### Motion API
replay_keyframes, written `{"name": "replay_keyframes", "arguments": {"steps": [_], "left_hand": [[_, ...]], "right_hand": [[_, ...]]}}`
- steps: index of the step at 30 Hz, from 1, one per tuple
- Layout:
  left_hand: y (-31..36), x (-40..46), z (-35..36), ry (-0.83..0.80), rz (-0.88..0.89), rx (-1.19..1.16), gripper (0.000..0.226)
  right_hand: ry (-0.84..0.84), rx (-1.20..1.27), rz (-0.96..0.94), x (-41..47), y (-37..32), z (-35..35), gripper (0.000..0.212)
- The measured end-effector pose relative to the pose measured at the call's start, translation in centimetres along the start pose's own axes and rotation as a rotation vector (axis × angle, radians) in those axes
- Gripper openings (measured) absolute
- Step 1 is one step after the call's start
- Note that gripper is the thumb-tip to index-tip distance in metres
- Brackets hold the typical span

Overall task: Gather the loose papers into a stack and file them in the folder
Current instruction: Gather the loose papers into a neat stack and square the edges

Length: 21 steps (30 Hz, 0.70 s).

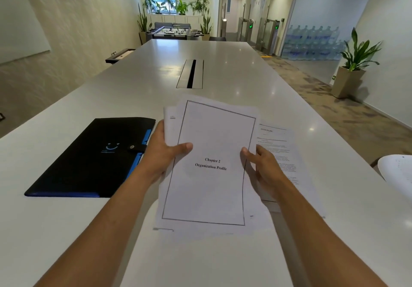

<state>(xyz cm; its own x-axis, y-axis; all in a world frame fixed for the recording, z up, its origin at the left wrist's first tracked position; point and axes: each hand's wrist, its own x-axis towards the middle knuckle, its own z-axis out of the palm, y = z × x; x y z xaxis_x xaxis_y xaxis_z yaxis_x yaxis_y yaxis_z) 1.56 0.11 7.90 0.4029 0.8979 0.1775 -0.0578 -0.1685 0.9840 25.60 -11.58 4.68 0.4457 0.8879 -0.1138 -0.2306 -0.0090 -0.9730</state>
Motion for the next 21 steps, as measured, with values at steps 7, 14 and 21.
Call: {"name": "replay_keyframes", "arguments": {"steps": [7,14,21], "left_hand": [[6.7,0.9,0.6,0.082,0.260,0.045,0.058],[9.7,1.2,1.5,0.226,0.513,0.159,0.071],[3.1,-0.4,2.5,0.221,0.317,0.132,0.063]], "right_hand": [[-0.042,-0.158,-0.395,-0.5,-5.8,0.7,0.023],[0.031,-0.146,-0.678,-2.4,-8.7,2.2,0.034],[0.075,-0.239,-0.555,-2.2,-2.8,2.4,0.042]]}}
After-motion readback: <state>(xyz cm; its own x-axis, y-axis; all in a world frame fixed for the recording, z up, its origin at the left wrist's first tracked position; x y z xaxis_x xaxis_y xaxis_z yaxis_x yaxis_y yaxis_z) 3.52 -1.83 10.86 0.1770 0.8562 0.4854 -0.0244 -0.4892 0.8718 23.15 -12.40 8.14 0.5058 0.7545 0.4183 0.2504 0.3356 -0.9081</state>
